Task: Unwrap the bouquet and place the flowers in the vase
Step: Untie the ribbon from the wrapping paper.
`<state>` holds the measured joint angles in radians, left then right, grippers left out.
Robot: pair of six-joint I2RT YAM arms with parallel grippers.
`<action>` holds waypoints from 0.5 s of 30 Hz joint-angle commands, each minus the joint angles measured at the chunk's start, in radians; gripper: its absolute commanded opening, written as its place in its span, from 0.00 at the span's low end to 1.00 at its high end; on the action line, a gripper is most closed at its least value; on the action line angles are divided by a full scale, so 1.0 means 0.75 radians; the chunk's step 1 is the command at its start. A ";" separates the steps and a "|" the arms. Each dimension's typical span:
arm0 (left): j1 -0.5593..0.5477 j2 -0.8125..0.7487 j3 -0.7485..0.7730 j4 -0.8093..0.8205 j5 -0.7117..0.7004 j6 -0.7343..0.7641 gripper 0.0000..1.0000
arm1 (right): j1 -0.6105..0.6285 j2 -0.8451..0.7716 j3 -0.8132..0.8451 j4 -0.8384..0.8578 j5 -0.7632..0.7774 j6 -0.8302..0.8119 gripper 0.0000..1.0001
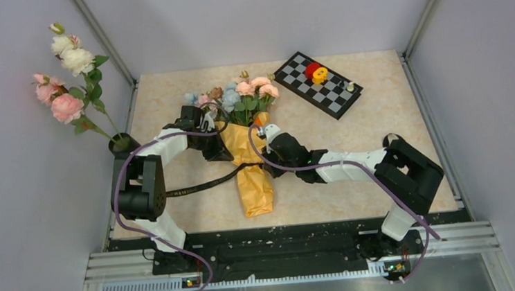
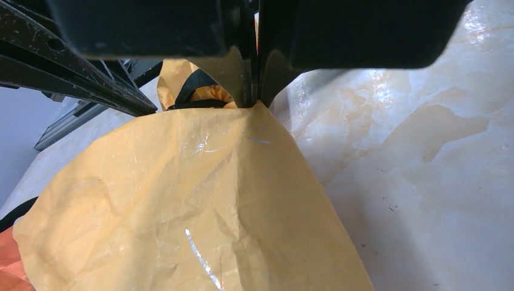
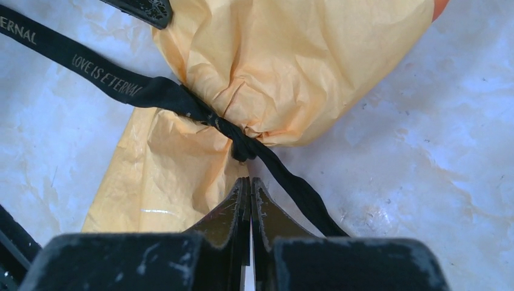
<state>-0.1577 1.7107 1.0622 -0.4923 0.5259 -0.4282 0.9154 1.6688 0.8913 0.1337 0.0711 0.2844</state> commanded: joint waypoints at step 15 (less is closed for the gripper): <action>0.014 -0.031 0.019 0.000 -0.006 0.002 0.00 | -0.012 0.002 0.166 -0.043 -0.076 -0.037 0.20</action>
<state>-0.1547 1.7107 1.0622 -0.4931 0.5262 -0.4282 0.9131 1.6497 0.9318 0.0956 0.0410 0.2878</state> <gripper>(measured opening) 0.008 0.189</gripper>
